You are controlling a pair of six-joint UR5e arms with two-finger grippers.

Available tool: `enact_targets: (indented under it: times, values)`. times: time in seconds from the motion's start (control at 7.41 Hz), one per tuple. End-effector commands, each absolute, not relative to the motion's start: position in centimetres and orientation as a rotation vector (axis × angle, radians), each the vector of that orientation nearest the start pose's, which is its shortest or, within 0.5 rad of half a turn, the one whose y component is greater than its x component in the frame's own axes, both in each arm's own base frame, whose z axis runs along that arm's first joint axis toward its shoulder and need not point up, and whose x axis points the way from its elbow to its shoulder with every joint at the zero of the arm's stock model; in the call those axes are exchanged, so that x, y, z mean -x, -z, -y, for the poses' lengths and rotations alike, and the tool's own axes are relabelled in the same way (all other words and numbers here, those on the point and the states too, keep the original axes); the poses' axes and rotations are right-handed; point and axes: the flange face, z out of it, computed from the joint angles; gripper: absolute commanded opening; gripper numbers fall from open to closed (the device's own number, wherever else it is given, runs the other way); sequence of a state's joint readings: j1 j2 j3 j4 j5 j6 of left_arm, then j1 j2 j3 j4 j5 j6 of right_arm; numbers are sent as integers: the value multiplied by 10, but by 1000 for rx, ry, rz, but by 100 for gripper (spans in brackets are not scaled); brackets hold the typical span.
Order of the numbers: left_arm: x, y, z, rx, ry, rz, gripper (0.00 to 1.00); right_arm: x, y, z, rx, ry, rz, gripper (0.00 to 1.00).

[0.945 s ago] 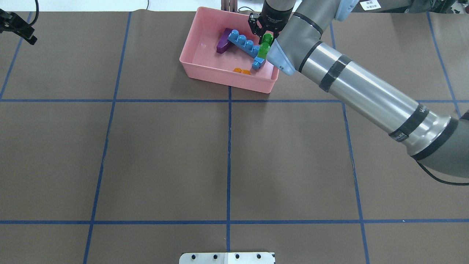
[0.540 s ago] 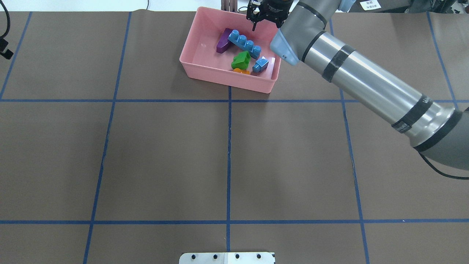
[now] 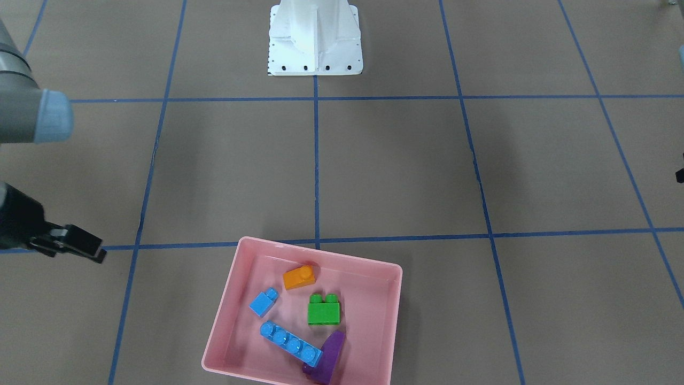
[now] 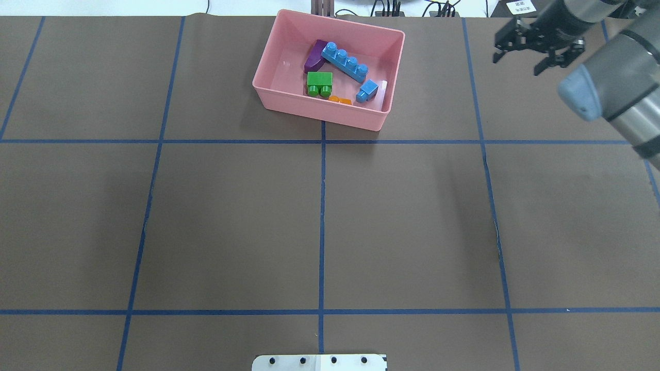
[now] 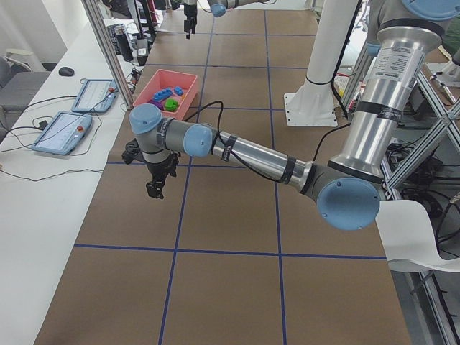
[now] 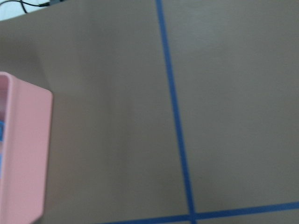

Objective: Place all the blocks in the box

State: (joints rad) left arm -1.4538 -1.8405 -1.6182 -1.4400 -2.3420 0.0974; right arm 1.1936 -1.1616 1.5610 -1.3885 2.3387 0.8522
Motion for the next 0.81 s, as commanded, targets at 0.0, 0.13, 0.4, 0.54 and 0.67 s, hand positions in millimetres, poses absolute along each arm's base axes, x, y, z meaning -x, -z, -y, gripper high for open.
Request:
enact_targets:
  times: [0.0,0.13,0.4,0.54,0.67]
  values:
    - [23,-530,584,-173,-291,-766,100,47,-520,535,-65,-172,877,100]
    - [29,-544,574,-163,-298,-765,100,8,-563,505,-81,-129,848,100]
    - [56,-576,548,-129,-234,-769,100,-48,-631,428,-81,-74,812,100]
    - [57,-592,534,-103,-220,-771,100,-52,-650,410,-54,-76,806,100]
    - [56,-596,530,-97,-219,-769,100,-59,-661,394,-42,-82,805,100]
